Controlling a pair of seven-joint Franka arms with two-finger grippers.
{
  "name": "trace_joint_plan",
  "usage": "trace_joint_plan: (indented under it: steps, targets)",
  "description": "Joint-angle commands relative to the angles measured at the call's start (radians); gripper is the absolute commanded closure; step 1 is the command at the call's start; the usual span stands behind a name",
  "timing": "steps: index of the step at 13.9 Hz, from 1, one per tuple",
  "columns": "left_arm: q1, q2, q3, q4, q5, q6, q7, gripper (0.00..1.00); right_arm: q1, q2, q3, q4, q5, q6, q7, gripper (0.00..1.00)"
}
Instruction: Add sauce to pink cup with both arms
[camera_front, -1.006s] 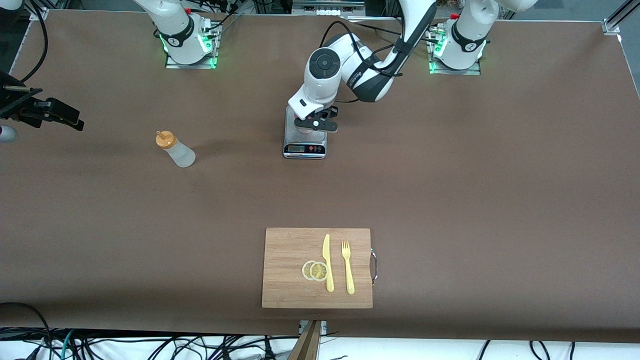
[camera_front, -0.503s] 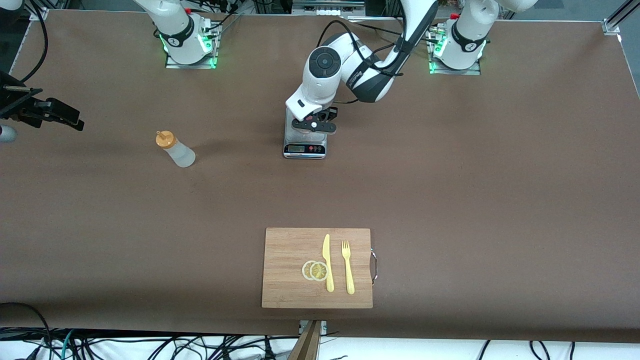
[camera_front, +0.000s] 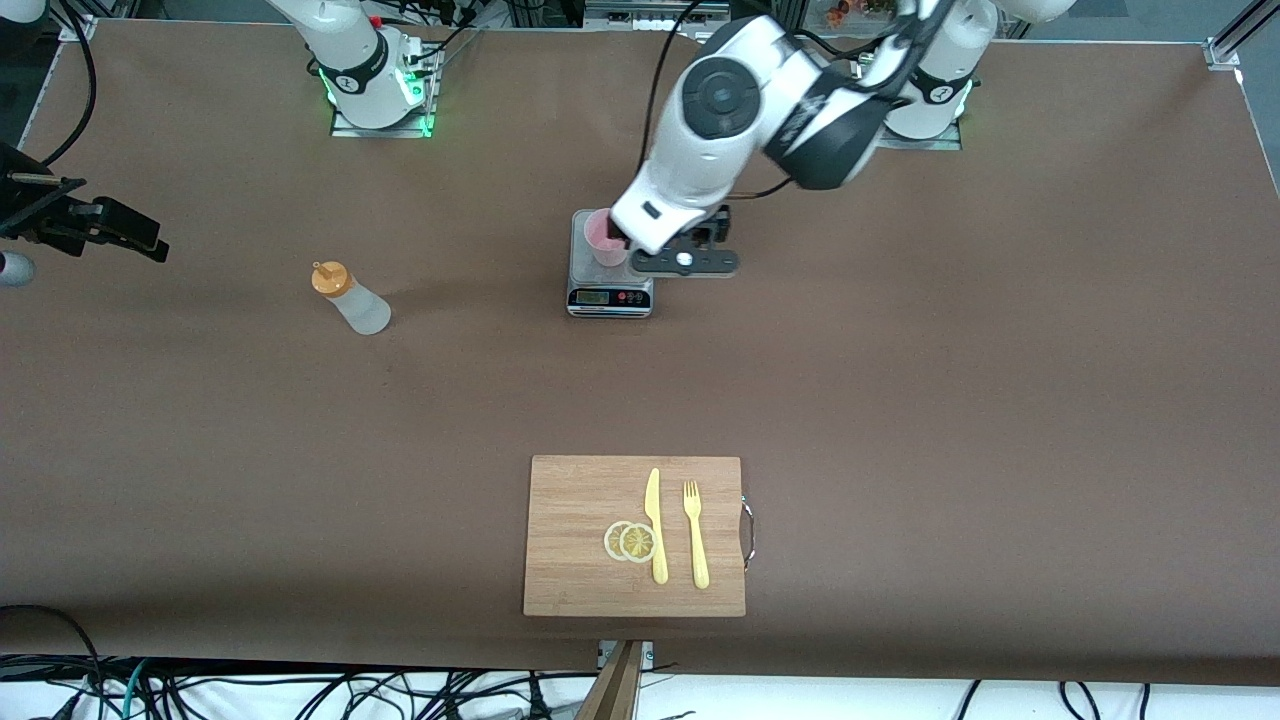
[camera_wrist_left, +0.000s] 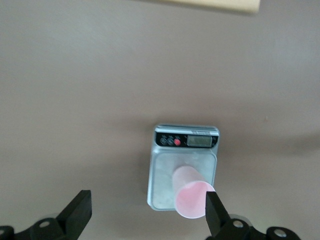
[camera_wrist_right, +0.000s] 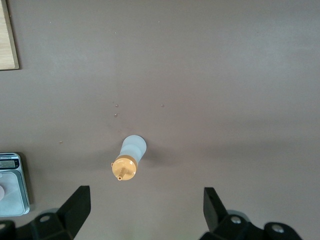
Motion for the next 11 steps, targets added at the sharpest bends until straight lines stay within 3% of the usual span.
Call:
trace_joint_plan:
  steps: [1,3,6,8,11]
  targets:
    - [0.067,-0.088,0.060,-0.003,-0.009,-0.112,0.110,0.00,-0.006,0.030,0.003,-0.010,0.015,0.000,-0.057,0.00]
    - [0.151,-0.138,0.094,-0.001,-0.008,-0.178,0.179,0.00,-0.016,0.070,0.003,-0.013,0.028,0.013,-0.243,0.00]
    - [0.323,-0.200,0.094,0.000,0.002,-0.276,0.296,0.00,-0.089,0.084,0.003,-0.030,0.144,0.015,-0.429,0.00]
    - [0.403,-0.227,0.087,0.014,0.118,-0.315,0.412,0.00,-0.146,0.084,0.003,-0.068,0.231,0.016,-0.537,0.00]
    - [0.524,-0.235,0.080,0.033,0.143,-0.393,0.573,0.00,-0.221,0.109,0.003,-0.127,0.343,0.029,-0.777,0.00]
